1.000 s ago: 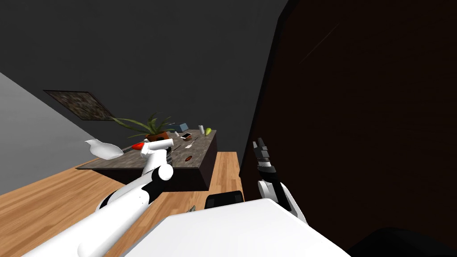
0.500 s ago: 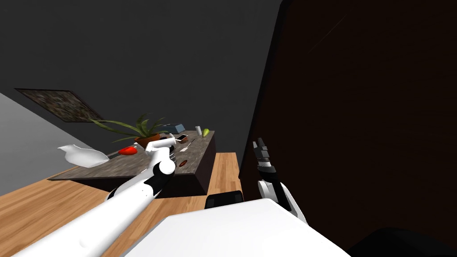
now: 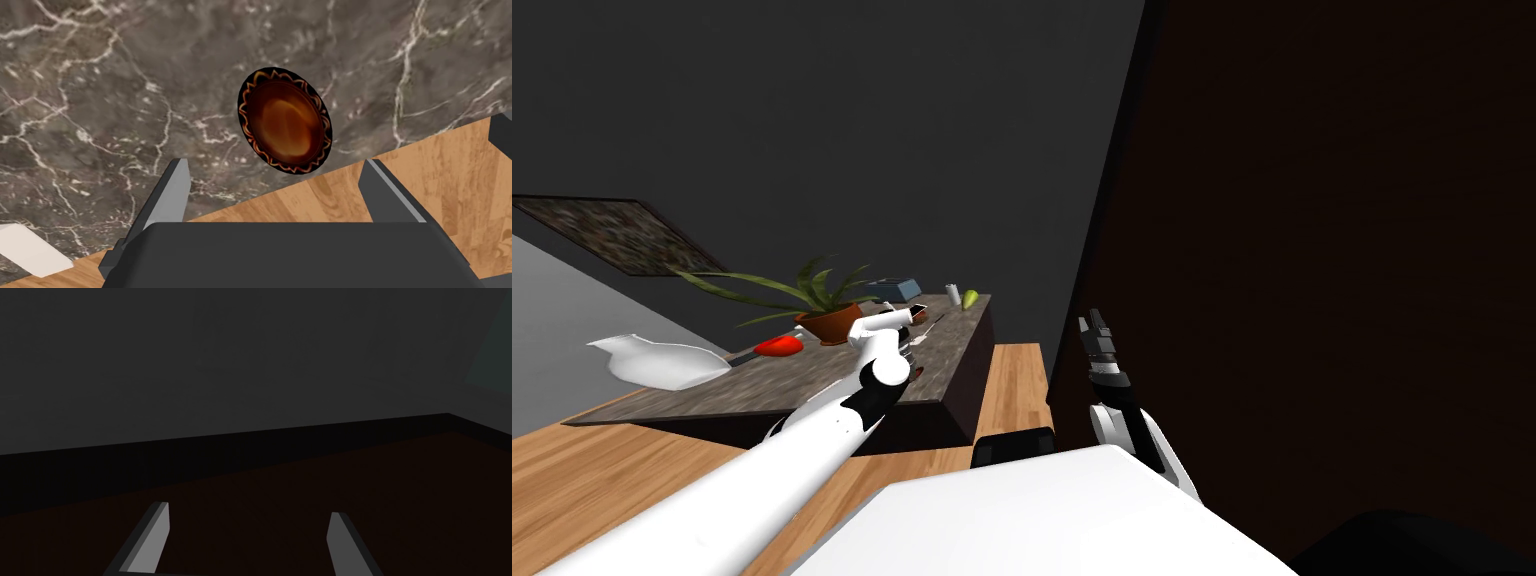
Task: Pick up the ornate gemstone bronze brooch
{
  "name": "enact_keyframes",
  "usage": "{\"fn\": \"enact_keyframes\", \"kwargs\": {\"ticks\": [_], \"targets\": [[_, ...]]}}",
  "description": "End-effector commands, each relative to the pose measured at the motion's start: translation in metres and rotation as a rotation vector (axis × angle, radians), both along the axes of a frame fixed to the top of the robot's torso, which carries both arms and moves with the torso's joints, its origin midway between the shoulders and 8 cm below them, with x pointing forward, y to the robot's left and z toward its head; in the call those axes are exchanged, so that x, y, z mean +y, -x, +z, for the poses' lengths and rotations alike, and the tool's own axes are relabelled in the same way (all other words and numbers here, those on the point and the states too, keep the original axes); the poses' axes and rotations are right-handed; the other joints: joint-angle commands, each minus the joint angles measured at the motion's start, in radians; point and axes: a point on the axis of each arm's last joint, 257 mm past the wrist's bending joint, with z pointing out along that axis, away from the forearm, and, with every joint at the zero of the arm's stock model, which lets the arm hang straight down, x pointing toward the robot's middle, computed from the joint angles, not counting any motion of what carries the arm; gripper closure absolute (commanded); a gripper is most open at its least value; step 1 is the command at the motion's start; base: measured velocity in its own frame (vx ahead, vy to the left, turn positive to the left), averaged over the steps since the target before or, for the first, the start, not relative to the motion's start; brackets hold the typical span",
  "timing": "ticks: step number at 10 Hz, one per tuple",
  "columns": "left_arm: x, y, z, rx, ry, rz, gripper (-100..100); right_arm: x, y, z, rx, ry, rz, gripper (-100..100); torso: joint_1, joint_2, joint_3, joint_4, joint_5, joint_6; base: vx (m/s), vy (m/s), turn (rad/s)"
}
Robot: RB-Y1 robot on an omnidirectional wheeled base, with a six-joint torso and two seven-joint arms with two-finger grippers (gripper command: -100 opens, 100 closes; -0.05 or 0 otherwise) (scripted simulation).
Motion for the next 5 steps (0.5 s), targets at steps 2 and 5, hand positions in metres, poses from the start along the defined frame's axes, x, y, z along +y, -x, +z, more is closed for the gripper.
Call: {"fn": "enact_keyframes", "kwargs": {"ticks": [2, 5], "targets": [[-0.010, 0.010, -0.009, 0.036, 0.034, 0.000, -100, 0.000, 0.000, 0.000, 0.000, 0.000, 0.000, 0, 0.002, -0.001, -0.001, 0.000, 0.001, 0.000, 0.072, 0.024, 0.004], [-0.013, 0.014, -0.026, 0.040, 0.038, -0.011, -100, 0.000, 0.000, 0.000, 0.000, 0.000, 0.000, 0, 0.000, 0.004, 0.002, 0.001, 0.000, 0.000, 0.011, -0.003, 0.029]]}}
